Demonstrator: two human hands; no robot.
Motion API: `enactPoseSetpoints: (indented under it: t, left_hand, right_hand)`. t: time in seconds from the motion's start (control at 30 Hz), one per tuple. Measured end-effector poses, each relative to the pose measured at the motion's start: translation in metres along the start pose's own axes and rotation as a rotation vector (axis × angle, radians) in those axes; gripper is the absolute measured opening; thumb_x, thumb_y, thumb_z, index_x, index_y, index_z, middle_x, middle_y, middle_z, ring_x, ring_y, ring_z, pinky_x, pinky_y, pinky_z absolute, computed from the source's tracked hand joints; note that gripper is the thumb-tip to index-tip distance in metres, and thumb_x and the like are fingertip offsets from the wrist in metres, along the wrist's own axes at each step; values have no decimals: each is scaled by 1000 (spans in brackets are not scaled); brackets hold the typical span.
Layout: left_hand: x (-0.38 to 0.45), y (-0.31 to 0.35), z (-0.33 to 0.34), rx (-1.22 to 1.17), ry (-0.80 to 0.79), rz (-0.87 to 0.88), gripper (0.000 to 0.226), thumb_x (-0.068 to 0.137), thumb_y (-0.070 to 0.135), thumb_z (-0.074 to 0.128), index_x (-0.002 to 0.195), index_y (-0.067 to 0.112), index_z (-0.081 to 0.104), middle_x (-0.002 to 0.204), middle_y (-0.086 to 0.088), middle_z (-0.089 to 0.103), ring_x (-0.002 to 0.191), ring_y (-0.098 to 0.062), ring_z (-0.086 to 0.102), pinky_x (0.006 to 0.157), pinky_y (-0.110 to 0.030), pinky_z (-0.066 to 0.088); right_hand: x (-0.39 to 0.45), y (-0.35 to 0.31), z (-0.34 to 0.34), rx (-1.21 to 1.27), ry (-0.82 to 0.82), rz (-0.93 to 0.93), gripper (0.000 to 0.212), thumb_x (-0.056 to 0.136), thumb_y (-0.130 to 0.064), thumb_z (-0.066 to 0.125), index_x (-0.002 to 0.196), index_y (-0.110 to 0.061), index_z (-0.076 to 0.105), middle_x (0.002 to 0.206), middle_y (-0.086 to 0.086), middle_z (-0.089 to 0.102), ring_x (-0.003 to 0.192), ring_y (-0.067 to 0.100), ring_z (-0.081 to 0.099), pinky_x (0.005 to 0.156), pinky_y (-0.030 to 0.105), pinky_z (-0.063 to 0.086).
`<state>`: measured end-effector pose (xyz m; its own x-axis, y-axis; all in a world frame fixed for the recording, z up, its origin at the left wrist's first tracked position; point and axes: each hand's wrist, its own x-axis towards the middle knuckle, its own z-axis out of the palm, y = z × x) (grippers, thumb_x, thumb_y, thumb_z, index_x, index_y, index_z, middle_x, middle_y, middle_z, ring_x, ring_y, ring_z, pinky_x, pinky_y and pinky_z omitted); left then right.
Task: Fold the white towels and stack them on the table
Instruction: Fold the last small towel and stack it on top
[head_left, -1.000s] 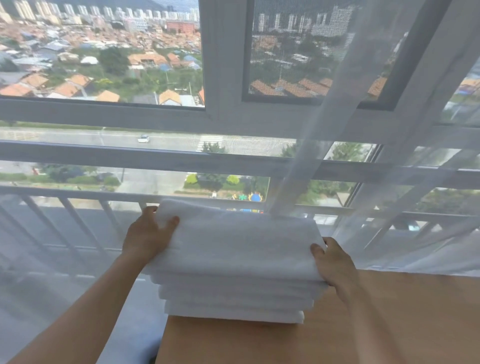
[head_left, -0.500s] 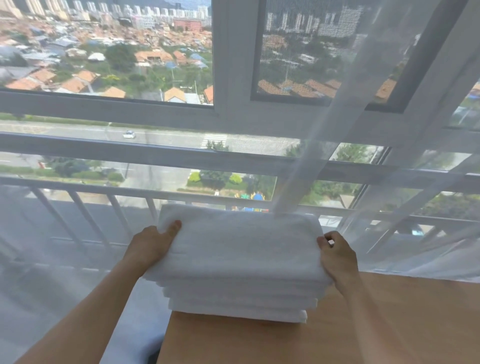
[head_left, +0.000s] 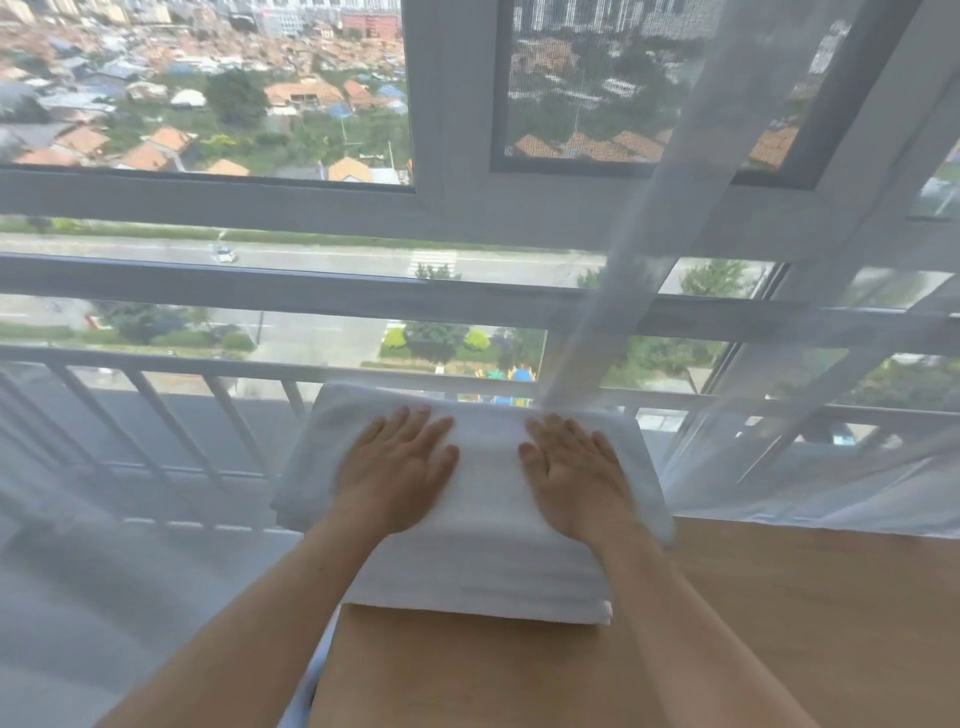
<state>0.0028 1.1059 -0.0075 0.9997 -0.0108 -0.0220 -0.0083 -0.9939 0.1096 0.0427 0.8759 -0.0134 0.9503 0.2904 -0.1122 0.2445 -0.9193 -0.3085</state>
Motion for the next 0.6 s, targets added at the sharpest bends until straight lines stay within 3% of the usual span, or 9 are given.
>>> enactPoseSetpoints:
  t: [0.13,0.23,0.33,0.47,0.6]
  left_hand:
    - [-1,-42,-10,56,1,-231,62,100,59,16,158,36,21,168,8,13,155,-18,5,124,-43,2]
    - [5,-5,-16,0,-27,-78,57,104,53,20,158,33,24,167,8,18,155,-16,8,124,-39,-3]
    - [2,17,-7,-52,-20,35,56,103,55,17,157,42,21,167,12,16,154,-10,11,123,-33,2]
    - [0,-27,-6,39,-6,-184,69,94,63,7,157,38,21,168,8,15,154,-15,11,124,-39,7]
    - [-8,-47,-14,22,2,-306,62,99,59,18,156,34,24,167,5,16,154,-20,9,123,-45,17]
  right_hand:
    - [-3,25,-9,-33,46,170,59,103,-44,10,159,-28,18,167,-5,13,154,16,5,125,40,-2]
    - [1,-5,-9,-42,134,80,58,105,-44,18,158,-22,23,166,0,18,154,21,9,124,43,0]
    - [-1,-24,3,-13,94,-108,57,102,-54,17,157,-37,23,167,-6,17,153,16,11,123,38,0]
    - [3,11,0,-17,59,32,63,99,-60,13,157,-38,23,167,-6,16,153,18,11,122,40,1]
    - [-8,31,-14,-20,27,106,60,102,-55,14,157,-34,22,167,-4,14,153,20,8,123,41,7]
